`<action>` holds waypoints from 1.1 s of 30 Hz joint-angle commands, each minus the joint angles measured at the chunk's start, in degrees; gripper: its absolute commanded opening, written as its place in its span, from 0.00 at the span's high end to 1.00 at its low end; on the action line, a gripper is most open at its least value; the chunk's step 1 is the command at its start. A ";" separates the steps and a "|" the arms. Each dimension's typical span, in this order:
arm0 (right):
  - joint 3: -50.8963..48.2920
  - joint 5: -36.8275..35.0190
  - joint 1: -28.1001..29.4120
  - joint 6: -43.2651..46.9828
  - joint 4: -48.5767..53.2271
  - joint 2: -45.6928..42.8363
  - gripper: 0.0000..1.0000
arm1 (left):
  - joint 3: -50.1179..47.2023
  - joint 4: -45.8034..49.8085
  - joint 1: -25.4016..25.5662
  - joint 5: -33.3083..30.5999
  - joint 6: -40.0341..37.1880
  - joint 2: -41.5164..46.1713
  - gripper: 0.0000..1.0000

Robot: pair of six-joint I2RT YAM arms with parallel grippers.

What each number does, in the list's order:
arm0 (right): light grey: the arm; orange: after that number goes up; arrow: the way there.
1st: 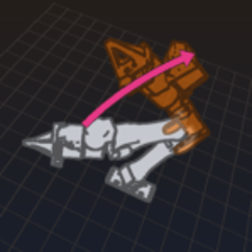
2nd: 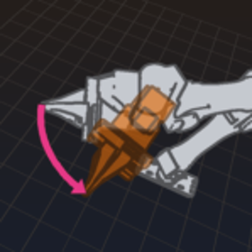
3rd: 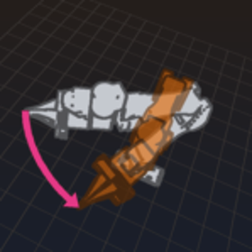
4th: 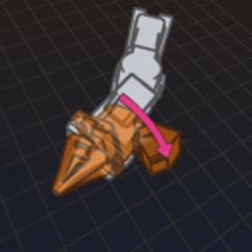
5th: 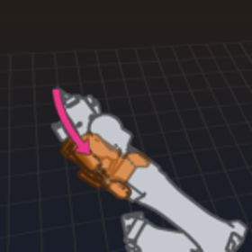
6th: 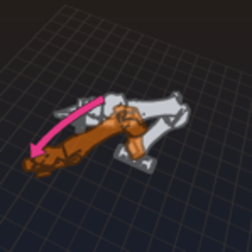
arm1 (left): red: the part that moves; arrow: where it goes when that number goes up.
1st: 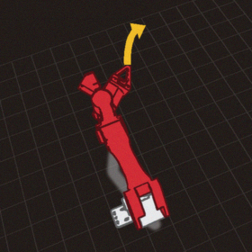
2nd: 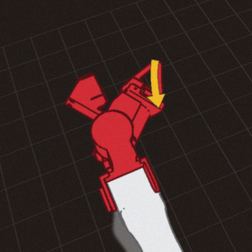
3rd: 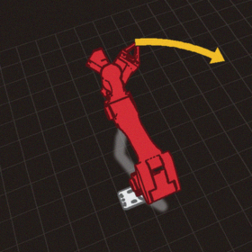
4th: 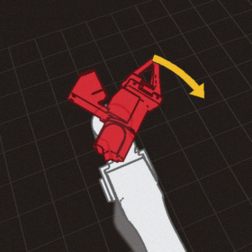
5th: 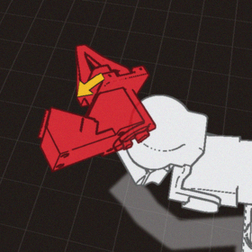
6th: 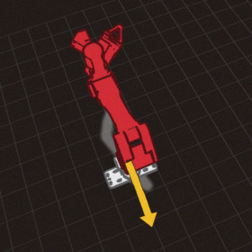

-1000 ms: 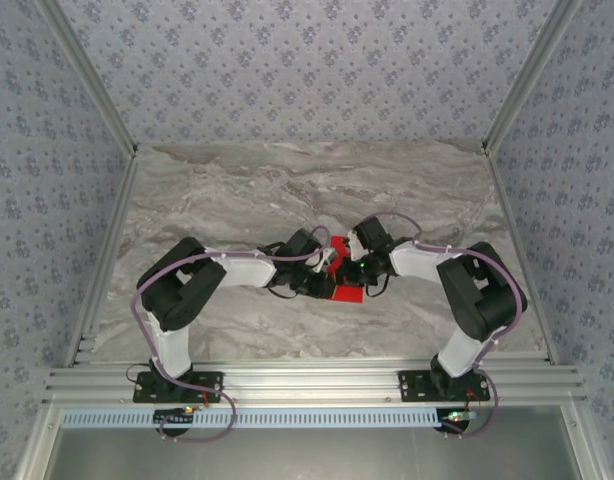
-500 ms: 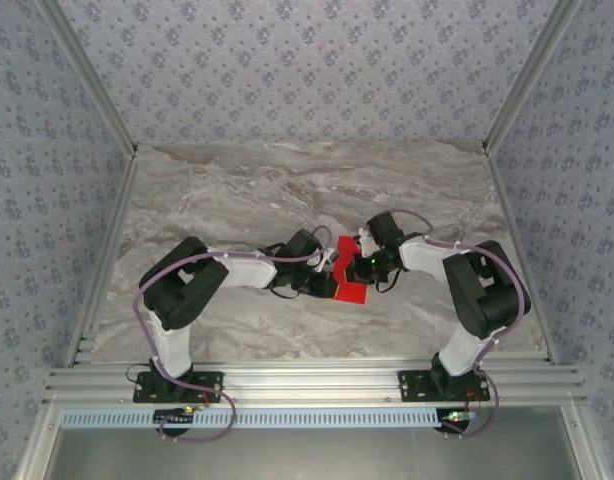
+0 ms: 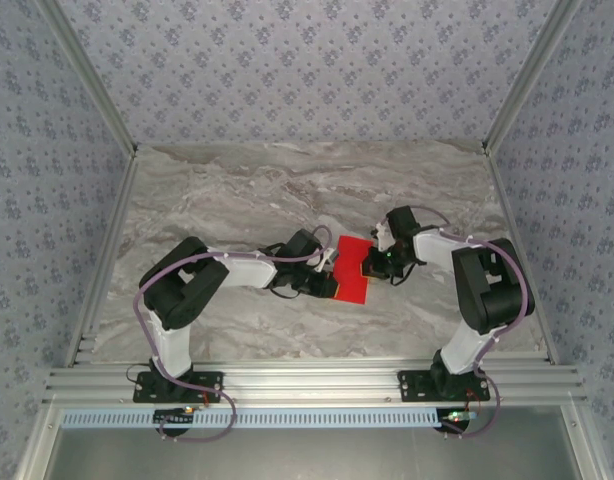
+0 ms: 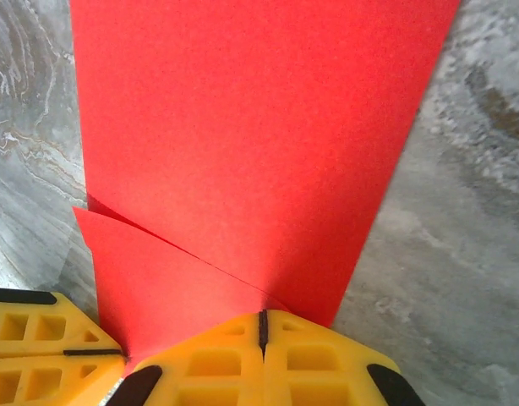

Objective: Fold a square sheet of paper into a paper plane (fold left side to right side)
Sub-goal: Fold the triangle a second time at the center of the table.

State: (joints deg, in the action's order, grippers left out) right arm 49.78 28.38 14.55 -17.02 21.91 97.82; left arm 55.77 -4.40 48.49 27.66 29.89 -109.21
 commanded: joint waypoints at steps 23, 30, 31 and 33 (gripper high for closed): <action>3.05 -2.05 -4.26 2.69 4.57 6.51 0.99 | 8.27 7.19 0.60 5.81 -2.37 0.58 0.89; 2.96 -1.66 -3.82 2.78 4.73 6.33 0.99 | 17.74 12.02 1.96 6.79 -4.82 -7.26 0.90; 2.96 -1.66 -3.75 2.78 4.74 6.25 0.99 | 18.51 12.27 2.06 6.72 -4.93 -8.26 0.90; 3.00 -1.70 -3.69 2.78 4.81 6.09 0.99 | 19.26 12.87 2.05 6.01 -5.25 -9.39 0.90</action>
State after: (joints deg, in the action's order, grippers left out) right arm 53.41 32.80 11.27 -15.35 26.15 101.62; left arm 73.63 4.21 50.17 32.84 26.59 -116.18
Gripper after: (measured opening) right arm 0.055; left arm 0.102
